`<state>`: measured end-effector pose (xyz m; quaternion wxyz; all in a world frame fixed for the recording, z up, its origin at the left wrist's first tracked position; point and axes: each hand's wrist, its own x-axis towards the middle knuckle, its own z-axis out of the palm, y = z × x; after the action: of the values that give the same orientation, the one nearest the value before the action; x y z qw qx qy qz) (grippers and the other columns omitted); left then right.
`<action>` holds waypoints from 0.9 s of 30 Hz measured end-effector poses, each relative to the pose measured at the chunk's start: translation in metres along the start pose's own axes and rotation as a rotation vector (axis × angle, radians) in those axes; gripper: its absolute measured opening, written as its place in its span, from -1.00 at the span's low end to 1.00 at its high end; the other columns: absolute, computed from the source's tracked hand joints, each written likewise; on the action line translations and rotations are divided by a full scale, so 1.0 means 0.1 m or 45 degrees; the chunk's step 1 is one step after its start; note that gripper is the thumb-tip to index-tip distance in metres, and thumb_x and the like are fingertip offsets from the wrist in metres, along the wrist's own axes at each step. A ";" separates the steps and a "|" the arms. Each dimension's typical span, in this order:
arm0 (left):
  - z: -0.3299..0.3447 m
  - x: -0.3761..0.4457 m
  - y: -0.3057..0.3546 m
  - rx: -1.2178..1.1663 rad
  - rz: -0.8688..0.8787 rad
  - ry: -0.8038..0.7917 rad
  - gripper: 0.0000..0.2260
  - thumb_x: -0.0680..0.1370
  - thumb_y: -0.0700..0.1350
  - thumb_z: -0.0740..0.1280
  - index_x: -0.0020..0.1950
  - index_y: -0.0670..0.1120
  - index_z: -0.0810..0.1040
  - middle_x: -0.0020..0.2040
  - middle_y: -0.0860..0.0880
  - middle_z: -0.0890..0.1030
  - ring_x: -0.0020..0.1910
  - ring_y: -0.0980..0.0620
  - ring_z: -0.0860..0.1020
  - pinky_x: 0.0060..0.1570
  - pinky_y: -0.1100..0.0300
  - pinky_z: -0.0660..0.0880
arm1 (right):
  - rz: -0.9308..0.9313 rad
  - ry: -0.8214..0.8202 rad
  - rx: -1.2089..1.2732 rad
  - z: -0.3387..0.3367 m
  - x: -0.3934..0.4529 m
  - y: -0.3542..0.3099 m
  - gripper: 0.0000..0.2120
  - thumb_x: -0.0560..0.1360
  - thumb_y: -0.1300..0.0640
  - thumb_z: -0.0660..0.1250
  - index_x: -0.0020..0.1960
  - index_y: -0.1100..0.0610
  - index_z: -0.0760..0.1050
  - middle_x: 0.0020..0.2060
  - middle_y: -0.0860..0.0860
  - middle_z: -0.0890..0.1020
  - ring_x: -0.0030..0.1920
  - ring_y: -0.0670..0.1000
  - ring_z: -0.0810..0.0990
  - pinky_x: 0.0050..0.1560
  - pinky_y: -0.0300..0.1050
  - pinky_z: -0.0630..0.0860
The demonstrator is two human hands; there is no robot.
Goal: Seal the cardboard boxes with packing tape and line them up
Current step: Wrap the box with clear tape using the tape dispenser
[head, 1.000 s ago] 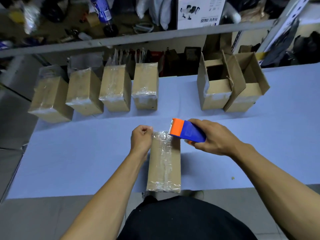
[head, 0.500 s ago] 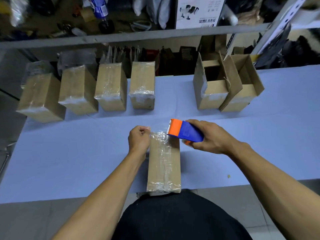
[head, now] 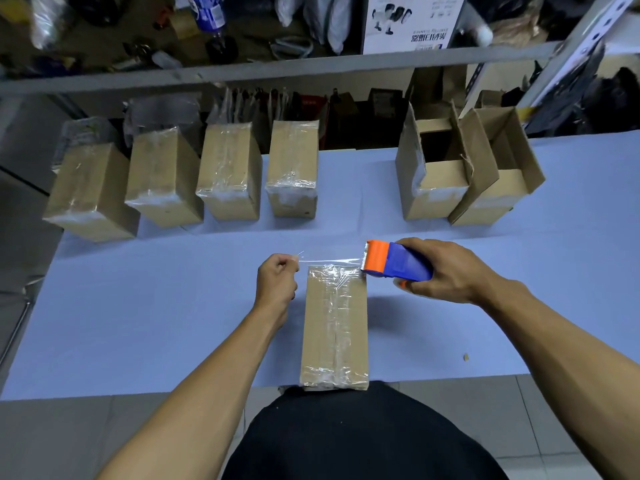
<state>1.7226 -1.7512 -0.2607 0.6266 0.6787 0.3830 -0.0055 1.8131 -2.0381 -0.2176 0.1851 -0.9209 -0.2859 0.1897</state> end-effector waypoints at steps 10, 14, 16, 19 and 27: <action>0.37 0.08 -0.25 -0.147 -0.196 0.079 -0.81 0.59 -0.08 0.35 0.08 -0.20 0.52 -0.07 -0.20 0.61 -0.13 -0.09 0.55 -0.06 0.02 0.54 | 0.054 0.039 0.098 0.16 -0.09 0.08 -0.50 0.41 -0.20 0.43 0.28 -0.18 0.34 -0.01 -0.15 0.59 -0.10 -0.03 0.54 -0.11 -0.05 0.55; 0.26 0.20 -0.33 -0.203 -0.484 -0.057 -0.23 0.44 0.04 0.51 0.45 -0.29 0.23 0.38 -0.39 0.37 0.22 -0.28 0.56 -0.13 -0.05 0.60 | 0.071 0.060 0.128 0.26 -0.12 0.05 -0.49 0.41 -0.21 0.40 0.30 -0.17 0.33 0.00 -0.12 0.60 -0.10 -0.02 0.53 -0.09 -0.03 0.54; 0.29 0.12 -0.20 0.050 -0.362 0.036 -0.35 0.50 0.01 0.45 0.46 -0.22 0.27 0.39 -0.22 0.43 0.30 -0.20 0.51 0.05 0.03 0.54 | 0.077 0.077 0.130 0.27 -0.14 0.06 -0.50 0.41 -0.21 0.39 0.29 -0.18 0.33 -0.01 -0.12 0.60 -0.10 -0.01 0.53 -0.09 -0.02 0.54; 0.34 -0.13 -0.01 0.578 0.356 0.359 -0.65 0.61 -0.12 0.28 0.39 -0.16 0.40 0.36 -0.12 0.43 0.33 -0.12 0.43 0.24 0.07 0.37 | 0.066 0.064 0.106 0.25 -0.15 0.06 -0.52 0.42 -0.19 0.40 0.27 -0.14 0.34 0.01 -0.10 0.59 -0.09 0.00 0.53 -0.10 -0.04 0.53; 0.77 -0.56 -0.27 1.537 0.983 -0.411 -0.07 0.48 0.42 0.08 0.60 -0.11 -0.23 0.59 0.04 -0.20 0.57 0.05 -0.24 0.49 0.01 -0.31 | 0.089 0.016 -0.036 0.27 -0.14 0.13 -0.58 0.44 -0.19 0.38 0.13 0.01 0.32 -0.03 -0.01 0.55 -0.18 0.07 0.49 -0.21 -0.07 0.41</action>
<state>1.7052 -1.8477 -0.2724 0.1499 0.9829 -0.0501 -0.0943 1.7962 -2.0504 -0.2432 0.1670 -0.9340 -0.2549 0.1864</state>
